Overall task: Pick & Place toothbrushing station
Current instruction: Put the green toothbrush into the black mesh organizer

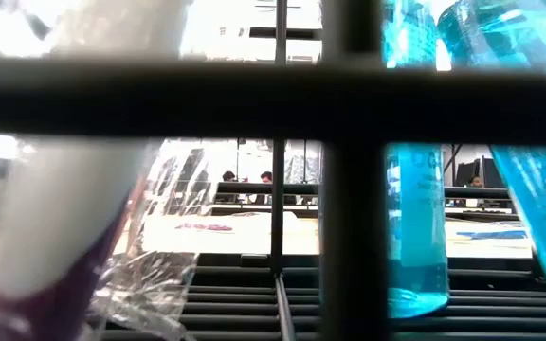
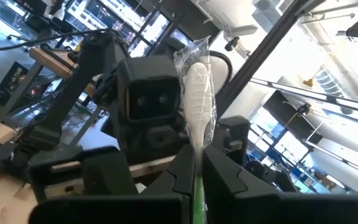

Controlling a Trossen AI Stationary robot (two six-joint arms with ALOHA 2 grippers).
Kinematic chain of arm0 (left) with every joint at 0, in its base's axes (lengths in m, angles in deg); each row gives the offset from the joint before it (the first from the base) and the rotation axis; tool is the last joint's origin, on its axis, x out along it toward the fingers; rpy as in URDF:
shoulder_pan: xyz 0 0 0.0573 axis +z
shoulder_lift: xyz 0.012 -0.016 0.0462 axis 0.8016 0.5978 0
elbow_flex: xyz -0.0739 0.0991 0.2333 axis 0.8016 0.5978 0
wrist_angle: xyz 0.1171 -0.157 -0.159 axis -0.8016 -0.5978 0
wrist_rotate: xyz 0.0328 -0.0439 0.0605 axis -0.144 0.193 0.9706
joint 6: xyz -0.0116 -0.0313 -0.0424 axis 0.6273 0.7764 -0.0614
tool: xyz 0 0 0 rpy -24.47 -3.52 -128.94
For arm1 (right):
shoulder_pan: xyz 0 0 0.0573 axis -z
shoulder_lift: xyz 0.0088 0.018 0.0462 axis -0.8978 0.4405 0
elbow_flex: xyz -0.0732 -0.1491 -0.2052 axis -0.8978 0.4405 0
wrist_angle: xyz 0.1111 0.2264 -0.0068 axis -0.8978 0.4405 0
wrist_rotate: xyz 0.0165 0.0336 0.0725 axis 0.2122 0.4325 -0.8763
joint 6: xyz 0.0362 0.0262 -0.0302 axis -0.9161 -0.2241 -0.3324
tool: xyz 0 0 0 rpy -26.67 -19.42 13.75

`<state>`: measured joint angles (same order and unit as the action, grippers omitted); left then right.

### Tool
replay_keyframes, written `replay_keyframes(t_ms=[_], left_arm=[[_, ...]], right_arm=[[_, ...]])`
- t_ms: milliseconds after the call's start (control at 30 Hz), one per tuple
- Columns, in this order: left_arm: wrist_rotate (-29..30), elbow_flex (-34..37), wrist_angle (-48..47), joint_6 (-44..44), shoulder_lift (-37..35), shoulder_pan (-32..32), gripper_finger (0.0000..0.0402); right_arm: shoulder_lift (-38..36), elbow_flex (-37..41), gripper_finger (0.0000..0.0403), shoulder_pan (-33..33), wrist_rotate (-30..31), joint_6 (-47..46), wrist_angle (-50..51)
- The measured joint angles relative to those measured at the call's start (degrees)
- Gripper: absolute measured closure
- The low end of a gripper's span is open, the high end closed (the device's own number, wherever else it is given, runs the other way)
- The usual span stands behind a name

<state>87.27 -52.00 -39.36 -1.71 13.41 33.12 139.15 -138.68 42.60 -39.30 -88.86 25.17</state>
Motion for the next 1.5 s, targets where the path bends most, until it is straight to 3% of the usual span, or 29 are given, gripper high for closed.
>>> replay_keyframes(t_ms=[667,1033,1500], left_arm=[[-0.2,0.0,0.0,0.0,0.0,-0.6,0.0395],[-0.4,0.0,-0.5,0.0,0.0,-1.7,0.0395],[0.2,0.0,-0.9,0.0,0.0,-1.6,0.0395]], right_arm=[[-0.3,0.0,0.0264,0.7,-0.6,1.2,-3.1],[-0.3,0.0,0.0275,1.8,-4.2,1.5,-4.3],[-0.3,0.0,0.0291,2.3,-4.2,1.4,-4.1]])
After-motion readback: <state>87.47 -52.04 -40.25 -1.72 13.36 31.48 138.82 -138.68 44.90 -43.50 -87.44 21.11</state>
